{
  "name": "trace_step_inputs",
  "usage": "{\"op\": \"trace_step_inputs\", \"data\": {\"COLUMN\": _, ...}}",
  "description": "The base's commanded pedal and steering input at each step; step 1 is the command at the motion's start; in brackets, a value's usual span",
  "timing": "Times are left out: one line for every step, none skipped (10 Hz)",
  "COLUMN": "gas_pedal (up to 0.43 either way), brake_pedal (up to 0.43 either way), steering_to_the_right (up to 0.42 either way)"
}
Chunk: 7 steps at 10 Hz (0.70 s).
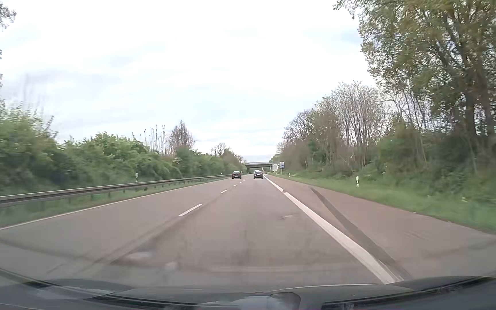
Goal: Follow the waypoints while adhering to traffic rules and regulations
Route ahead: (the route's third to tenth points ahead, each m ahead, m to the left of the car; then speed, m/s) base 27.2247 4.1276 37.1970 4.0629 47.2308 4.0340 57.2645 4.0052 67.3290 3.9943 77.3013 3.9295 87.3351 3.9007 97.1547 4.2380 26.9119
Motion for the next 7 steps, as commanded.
{"op": "trace_step_inputs", "data": {"gas_pedal": 0.138, "brake_pedal": 0.0, "steering_to_the_right": -0.002}}
{"op": "trace_step_inputs", "data": {"gas_pedal": 0.138, "brake_pedal": 0.0, "steering_to_the_right": -0.001}}
{"op": "trace_step_inputs", "data": {"gas_pedal": 0.138, "brake_pedal": 0.0, "steering_to_the_right": -0.002}}
{"op": "trace_step_inputs", "data": {"gas_pedal": 0.138, "brake_pedal": 0.0, "steering_to_the_right": -0.002}}
{"op": "trace_step_inputs", "data": {"gas_pedal": 0.138, "brake_pedal": 0.0, "steering_to_the_right": -0.002}}
{"op": "trace_step_inputs", "data": {"gas_pedal": 0.138, "brake_pedal": 0.0, "steering_to_the_right": -0.002}}
{"op": "trace_step_inputs", "data": {"gas_pedal": 0.138, "brake_pedal": 0.0, "steering_to_the_right": -0.002}}
